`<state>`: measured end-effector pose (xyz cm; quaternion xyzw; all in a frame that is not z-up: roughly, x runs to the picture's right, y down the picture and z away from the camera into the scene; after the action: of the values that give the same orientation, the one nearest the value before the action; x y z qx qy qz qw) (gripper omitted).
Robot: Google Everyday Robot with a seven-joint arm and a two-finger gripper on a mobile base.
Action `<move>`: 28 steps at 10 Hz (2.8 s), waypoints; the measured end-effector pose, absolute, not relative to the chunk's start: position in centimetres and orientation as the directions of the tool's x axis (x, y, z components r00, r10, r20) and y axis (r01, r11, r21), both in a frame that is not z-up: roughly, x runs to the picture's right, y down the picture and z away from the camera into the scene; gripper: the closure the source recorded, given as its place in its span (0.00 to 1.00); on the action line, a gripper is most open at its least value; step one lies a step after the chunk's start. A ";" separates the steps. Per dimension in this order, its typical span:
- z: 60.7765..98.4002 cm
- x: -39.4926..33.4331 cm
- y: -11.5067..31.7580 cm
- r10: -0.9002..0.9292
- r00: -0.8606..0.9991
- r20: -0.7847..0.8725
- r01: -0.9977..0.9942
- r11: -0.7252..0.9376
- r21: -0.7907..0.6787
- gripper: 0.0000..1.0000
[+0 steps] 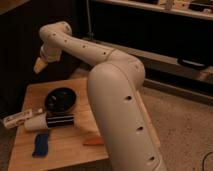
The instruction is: Push the ceramic bowl across the table
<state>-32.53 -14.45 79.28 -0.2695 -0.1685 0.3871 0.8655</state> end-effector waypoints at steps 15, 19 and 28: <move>86.2 -35.4 -12.6 0.726 0.688 0.013 -0.552 0.534 -0.641 0.20; 86.1 -35.5 -12.7 0.724 0.690 0.019 -0.549 0.540 -0.638 0.20; 89.7 -34.4 -8.6 0.722 0.685 0.096 -0.539 0.591 -0.600 0.20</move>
<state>-34.37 -8.55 89.73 -0.2738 -0.1673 0.3599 0.8761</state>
